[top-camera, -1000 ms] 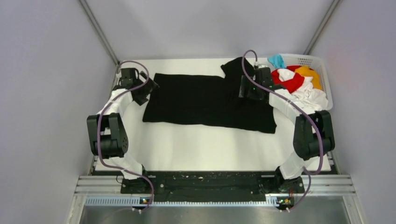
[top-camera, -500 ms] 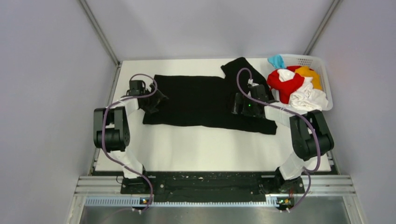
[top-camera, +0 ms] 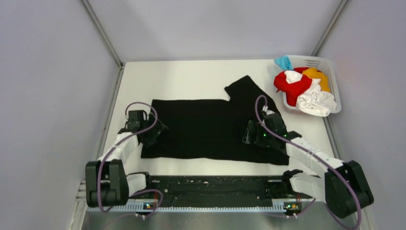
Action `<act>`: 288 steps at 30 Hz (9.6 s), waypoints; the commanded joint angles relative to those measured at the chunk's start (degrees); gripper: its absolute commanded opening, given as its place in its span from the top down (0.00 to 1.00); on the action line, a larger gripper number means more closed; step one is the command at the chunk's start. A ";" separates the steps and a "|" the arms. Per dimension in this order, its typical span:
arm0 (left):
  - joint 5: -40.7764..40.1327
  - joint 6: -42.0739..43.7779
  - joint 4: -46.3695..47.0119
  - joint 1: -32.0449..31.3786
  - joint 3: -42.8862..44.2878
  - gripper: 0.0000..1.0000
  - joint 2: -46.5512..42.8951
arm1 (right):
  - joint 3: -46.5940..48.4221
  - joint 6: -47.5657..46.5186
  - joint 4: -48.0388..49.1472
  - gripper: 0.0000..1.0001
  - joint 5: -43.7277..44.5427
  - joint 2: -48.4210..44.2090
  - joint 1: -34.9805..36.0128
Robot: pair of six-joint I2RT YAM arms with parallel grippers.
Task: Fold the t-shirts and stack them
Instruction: Fold the flattened tshirt in 1/3 of the way, then grab the side of the flattened tshirt furthest away from the robot with both arms, then fold the other side of the tshirt into a rectangle, then rotate the tshirt 90 degrees, then grab the bottom of the folded rectangular tshirt with both arms, then fold the folded rectangular tshirt in 1/3 of the way
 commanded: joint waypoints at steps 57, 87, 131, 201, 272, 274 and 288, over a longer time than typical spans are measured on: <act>-16.36 9.50 -22.77 2.16 48.25 1.00 40.63 | 96.44 -17.31 -13.98 0.14 25.39 78.36 0.75; -12.59 10.01 -18.15 1.73 39.23 1.00 28.53 | 46.23 -13.88 6.25 1.00 24.13 35.76 4.36; -17.11 10.38 -8.96 1.72 17.00 1.00 4.74 | 14.54 -7.82 -10.88 1.00 12.14 -9.89 8.80; -4.43 -17.40 -1.16 -24.84 -1.50 0.01 1.68 | 66.32 6.05 -2.56 0.02 -3.25 65.19 -8.25; -18.74 -18.40 -2.19 -63.30 -9.32 1.00 -10.94 | -9.38 23.96 1.89 0.86 -5.24 -6.76 28.88; -16.48 -19.02 -3.19 -63.36 -10.84 1.00 -13.51 | -10.10 24.79 -1.62 0.99 -6.25 -9.82 29.46; -9.45 -10.20 -0.34 -64.12 -7.77 1.00 -19.38 | -11.77 25.87 -1.30 1.00 -11.16 -21.68 29.71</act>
